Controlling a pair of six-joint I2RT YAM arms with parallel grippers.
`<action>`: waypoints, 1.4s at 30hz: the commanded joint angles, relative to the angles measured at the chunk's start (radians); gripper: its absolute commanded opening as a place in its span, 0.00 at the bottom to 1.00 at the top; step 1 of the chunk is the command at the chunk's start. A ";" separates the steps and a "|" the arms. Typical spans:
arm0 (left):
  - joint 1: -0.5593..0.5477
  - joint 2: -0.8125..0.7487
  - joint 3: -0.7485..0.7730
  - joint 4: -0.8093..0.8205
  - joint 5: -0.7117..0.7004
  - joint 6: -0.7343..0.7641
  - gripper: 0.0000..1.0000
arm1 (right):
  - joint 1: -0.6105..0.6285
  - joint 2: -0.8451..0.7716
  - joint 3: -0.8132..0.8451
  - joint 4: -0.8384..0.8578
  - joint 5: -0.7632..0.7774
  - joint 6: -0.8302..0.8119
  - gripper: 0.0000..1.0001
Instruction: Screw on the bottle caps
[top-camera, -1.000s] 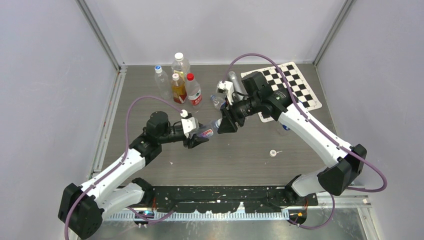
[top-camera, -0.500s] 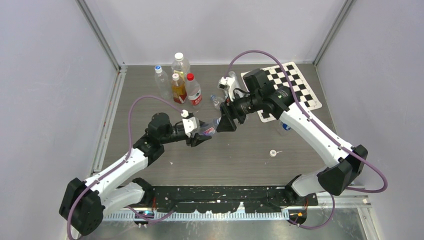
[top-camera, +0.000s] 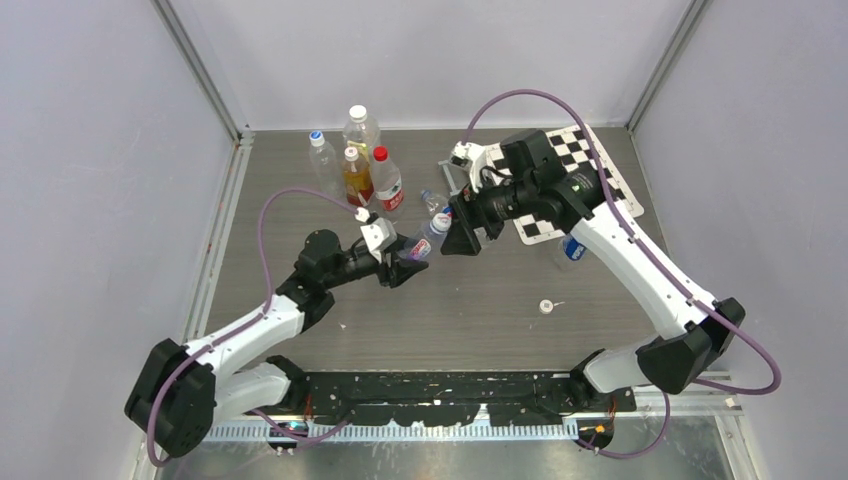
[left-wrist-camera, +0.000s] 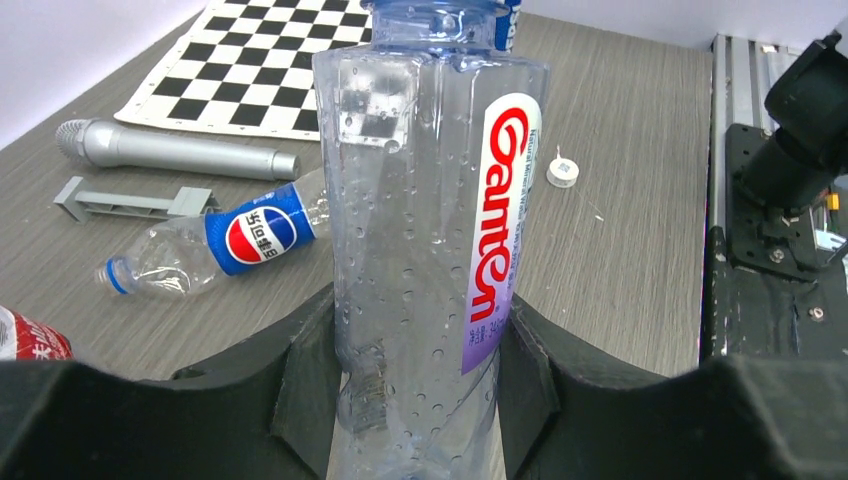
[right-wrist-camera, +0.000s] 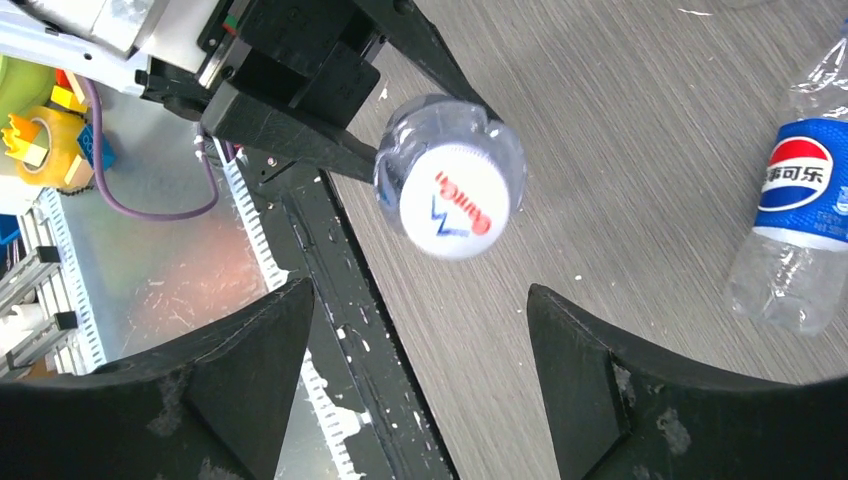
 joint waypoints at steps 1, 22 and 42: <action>-0.003 0.012 -0.008 0.136 -0.037 -0.087 0.00 | -0.010 -0.072 0.073 -0.034 0.035 0.022 0.84; -0.005 0.106 0.020 0.382 -0.018 -0.269 0.00 | -0.036 -0.106 -0.002 0.381 0.297 0.426 0.47; -0.017 0.174 0.056 0.527 -0.042 -0.350 0.00 | -0.036 -0.087 -0.066 0.365 0.225 0.408 0.31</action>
